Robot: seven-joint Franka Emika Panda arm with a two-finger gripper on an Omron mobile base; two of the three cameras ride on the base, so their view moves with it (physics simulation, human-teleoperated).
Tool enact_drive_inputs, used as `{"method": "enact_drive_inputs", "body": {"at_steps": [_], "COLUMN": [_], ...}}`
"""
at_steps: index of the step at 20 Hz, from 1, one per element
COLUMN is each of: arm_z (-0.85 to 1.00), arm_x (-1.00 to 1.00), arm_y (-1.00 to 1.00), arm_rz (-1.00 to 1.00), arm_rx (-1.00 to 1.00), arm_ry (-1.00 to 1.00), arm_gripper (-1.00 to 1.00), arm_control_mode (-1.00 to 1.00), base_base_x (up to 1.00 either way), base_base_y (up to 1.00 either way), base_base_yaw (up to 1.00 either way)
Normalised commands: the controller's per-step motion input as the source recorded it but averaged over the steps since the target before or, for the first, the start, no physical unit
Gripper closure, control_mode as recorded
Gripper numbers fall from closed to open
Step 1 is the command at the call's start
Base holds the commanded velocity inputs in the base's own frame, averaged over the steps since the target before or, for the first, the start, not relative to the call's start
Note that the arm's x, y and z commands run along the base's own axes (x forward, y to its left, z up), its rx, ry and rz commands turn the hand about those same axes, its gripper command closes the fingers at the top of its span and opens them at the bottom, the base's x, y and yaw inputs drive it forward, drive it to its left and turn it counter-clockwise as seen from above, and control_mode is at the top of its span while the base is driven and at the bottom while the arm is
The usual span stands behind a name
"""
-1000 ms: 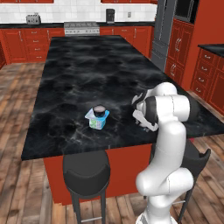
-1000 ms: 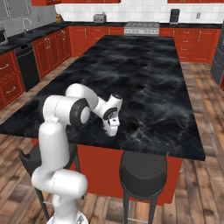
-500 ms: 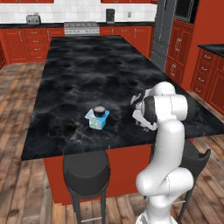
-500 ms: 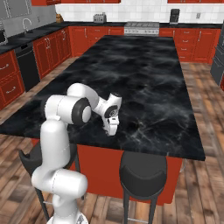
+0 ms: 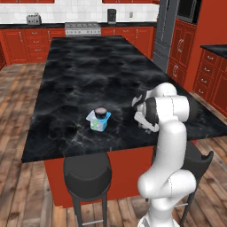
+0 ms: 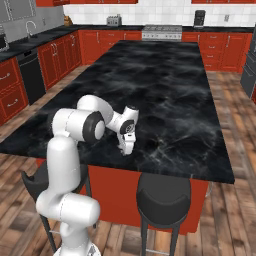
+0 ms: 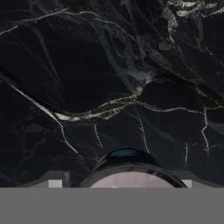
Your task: Stack the yogurt containers by placing the smaller containers on top of the larger containers.
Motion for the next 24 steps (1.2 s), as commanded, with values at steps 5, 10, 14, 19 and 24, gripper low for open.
{"method": "enact_drive_inputs", "body": {"at_steps": [5,10,14,19,24], "arm_z": [-0.02,0.71,0.99,0.71,0.55], "arm_x": [0.0,-0.08,-0.16,-0.15,-0.19], "arm_y": [-0.2,-0.01,0.0,0.1,0.36], "arm_rz": [0.0,0.0,0.0,0.0,0.03], "arm_rx": [0.0,0.0,0.0,0.0,0.0], "arm_ry": [0.0,-0.01,-0.03,-0.02,-0.12], "arm_gripper": [1.0,1.0,1.0,1.0,1.0], "arm_control_mode": [-1.0,-1.0,-1.0,-1.0,-1.0], "base_base_x": [0.0,0.0,0.0,0.0,0.0], "base_base_y": [0.0,0.0,0.0,0.0,0.0], "base_base_yaw": [0.0,0.0,0.0,0.0,0.0]}}
